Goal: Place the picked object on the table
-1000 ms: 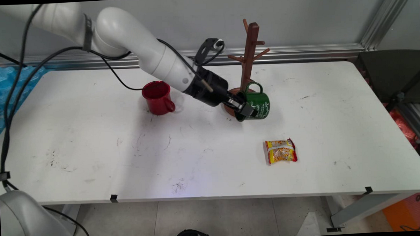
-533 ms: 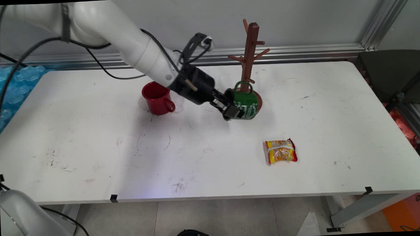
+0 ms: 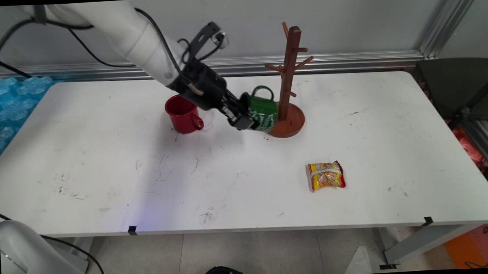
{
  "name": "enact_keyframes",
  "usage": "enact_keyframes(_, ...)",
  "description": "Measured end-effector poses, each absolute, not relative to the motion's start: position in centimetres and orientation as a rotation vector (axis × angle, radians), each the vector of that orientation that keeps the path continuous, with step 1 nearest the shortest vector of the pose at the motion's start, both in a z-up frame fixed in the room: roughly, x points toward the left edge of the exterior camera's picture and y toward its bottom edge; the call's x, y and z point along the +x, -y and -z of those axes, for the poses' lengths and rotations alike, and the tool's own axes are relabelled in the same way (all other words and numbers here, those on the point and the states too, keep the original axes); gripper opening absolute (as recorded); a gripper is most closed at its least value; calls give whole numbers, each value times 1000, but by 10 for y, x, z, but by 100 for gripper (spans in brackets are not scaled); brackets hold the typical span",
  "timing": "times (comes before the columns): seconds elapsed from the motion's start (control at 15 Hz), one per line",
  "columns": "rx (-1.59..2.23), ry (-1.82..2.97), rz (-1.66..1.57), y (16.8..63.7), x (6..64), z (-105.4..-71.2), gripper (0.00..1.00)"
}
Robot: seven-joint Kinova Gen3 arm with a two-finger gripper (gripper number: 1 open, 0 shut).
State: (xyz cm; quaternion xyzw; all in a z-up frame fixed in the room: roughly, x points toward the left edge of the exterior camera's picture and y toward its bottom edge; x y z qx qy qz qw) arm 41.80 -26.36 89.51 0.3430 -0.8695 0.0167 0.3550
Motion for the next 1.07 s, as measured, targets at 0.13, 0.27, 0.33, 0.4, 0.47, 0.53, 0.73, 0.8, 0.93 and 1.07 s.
enact_keyframes(0.13, 878, 2293, -64, 261, 426, -905, 0)
enact_keyframes(0.27, 863, 2344, -85, 258, 432, -915, 0)
enact_keyframes(0.33, 860, 2362, -94, 257, 433, -917, 0)
enact_keyframes(0.4, 857, 2386, -105, 256, 436, -921, 0)
enact_keyframes(0.47, 856, 2403, -113, 255, 437, -923, 0)
enact_keyframes(0.53, 856, 2428, -125, 254, 439, -927, 0)
enact_keyframes(0.73, 863, 2510, -157, 252, 445, -933, 0)
enact_keyframes(0.8, 868, 2532, -164, 251, 447, -934, 0)
enact_keyframes(0.93, 882, 2589, -184, 250, 451, -935, 0)
enact_keyframes(1.07, 885, 2644, -191, 248, 454, -933, 0)
